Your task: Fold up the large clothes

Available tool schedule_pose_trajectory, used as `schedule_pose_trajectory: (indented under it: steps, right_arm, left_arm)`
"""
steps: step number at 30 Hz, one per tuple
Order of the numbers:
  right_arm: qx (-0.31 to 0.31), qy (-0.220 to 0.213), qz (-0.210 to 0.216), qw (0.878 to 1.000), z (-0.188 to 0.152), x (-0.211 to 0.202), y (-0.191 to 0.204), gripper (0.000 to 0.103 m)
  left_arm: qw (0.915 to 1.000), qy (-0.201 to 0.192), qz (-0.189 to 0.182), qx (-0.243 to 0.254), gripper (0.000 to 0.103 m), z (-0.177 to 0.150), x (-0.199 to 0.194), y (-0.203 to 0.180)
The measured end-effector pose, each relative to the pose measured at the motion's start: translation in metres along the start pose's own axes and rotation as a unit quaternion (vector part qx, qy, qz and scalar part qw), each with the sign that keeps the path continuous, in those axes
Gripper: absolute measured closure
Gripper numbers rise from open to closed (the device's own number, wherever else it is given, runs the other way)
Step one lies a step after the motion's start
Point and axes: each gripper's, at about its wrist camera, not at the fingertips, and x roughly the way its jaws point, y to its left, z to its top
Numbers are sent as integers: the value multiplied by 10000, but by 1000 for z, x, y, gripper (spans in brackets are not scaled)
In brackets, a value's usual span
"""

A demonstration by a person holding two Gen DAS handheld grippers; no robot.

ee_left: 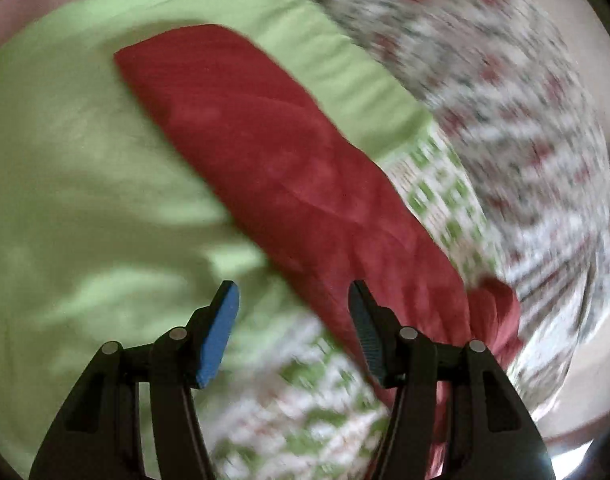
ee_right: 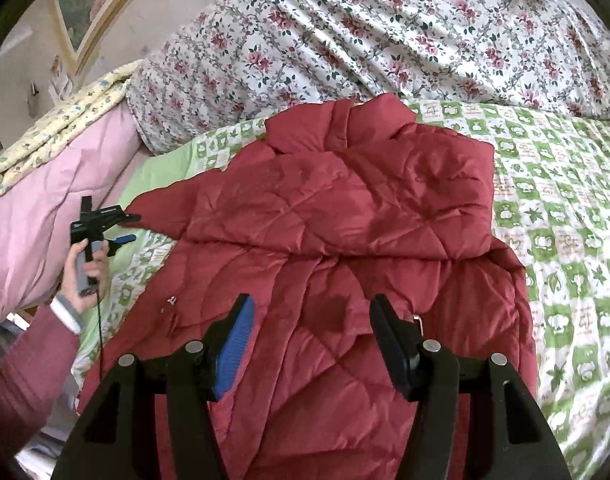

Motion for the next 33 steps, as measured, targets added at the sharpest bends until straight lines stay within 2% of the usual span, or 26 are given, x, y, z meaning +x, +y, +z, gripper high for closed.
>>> schedule_pose_trajectory:
  steps: [5, 10, 11, 12, 13, 15, 19, 25, 29, 33]
  right_arm:
    - [-18, 16, -25, 10000, -1, -1, 2, 41]
    - [28, 63, -32, 10000, -2, 2, 3, 41]
    - [32, 72, -19, 10000, -2, 2, 3, 41]
    - [30, 80, -16, 10000, -3, 3, 3, 41]
    - [27, 89, -23, 10000, -3, 4, 3, 41]
    - [38, 88, -23, 10000, -3, 5, 2, 41]
    - [106, 69, 10, 9999, -3, 6, -1, 41]
    - [125, 28, 73, 9999, -4, 5, -2, 41]
    - [246, 17, 111, 9996, -6, 2, -8, 41]
    - [445, -11, 179, 9988, -4, -1, -16, 41]
  left_arm:
    - [9984, -136, -176, -522, 47, 28, 17, 25]
    - [9984, -348, -32, -437, 49, 54, 26, 18]
    - [9984, -402, 0, -394, 55, 58, 27, 14]
    - [9985, -427, 12, -343, 76, 61, 26, 13]
    - [9988, -425, 8, -246, 88, 64, 25, 9]
    - [9986, -529, 29, -12, 92, 63, 17, -2]
    - [9953, -817, -8, 517, 95, 48, -7, -29]
    - [9871, -888, -723, 1116, 96, 7, -46, -75]
    - [9755, -894, -1114, 1672, 96, -34, -68, -121]
    - [9628, -804, -1321, 2214, 96, -79, -77, -166]
